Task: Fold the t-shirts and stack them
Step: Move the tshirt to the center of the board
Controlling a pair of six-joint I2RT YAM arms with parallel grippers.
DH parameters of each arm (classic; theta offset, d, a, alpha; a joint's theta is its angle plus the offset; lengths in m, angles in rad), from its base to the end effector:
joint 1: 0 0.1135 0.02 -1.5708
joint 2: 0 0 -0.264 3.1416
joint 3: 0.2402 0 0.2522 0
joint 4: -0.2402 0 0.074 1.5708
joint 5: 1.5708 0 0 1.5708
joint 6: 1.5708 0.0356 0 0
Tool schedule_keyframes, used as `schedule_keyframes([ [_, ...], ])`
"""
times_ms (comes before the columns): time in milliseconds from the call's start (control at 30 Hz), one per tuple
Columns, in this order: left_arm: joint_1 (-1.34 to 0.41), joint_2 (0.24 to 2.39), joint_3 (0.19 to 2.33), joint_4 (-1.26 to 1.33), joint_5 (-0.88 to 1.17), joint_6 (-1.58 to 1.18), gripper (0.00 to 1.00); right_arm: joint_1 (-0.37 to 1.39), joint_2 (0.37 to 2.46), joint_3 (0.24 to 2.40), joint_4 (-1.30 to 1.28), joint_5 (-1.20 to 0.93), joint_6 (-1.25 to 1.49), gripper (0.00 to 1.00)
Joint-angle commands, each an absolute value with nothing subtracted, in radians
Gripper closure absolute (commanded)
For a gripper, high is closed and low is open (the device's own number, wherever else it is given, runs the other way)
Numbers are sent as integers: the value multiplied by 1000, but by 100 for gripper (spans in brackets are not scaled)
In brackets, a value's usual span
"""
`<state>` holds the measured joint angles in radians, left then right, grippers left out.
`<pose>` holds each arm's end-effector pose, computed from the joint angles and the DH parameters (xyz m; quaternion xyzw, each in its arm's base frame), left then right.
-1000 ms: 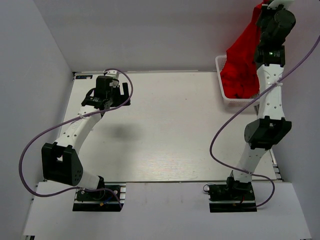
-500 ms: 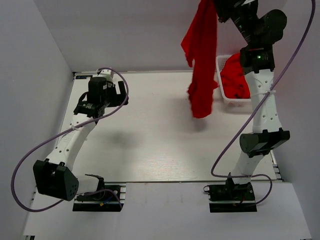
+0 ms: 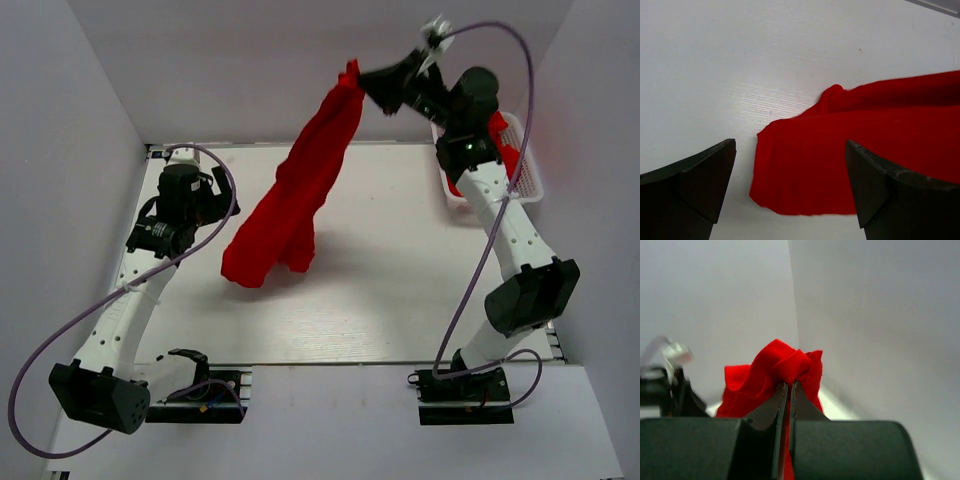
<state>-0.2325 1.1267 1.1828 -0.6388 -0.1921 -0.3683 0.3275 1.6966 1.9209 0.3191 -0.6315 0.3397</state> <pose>0.2339 -0.0484 0.3656 -0.1048 0.8713 -0.0590 0.4759 0.3403 0.1378 0.5415 -0.2676 0.4687 0.4153 0.7323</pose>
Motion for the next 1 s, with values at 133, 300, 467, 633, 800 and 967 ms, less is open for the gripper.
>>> schedule_keyframes([
  [133,-221,1109,1198,-744,-229,-462,1,316,1436,1194,225,-230,359,84],
  [300,-221,1176,1163,-799,-183,-480,1,319,1476,1205,-113,-11,270,10],
  [467,-221,1210,1109,-840,-150,-505,1,321,1439,1246,-340,101,278,10],
  [633,-221,1200,1071,-851,-141,-517,1,321,1350,1203,-408,113,273,10],
  [800,-221,1161,980,-841,-112,-529,1,324,1318,1144,-486,94,259,10],
  [967,-221,1164,972,-784,-112,-529,1,327,1324,1085,-446,83,299,10],
])
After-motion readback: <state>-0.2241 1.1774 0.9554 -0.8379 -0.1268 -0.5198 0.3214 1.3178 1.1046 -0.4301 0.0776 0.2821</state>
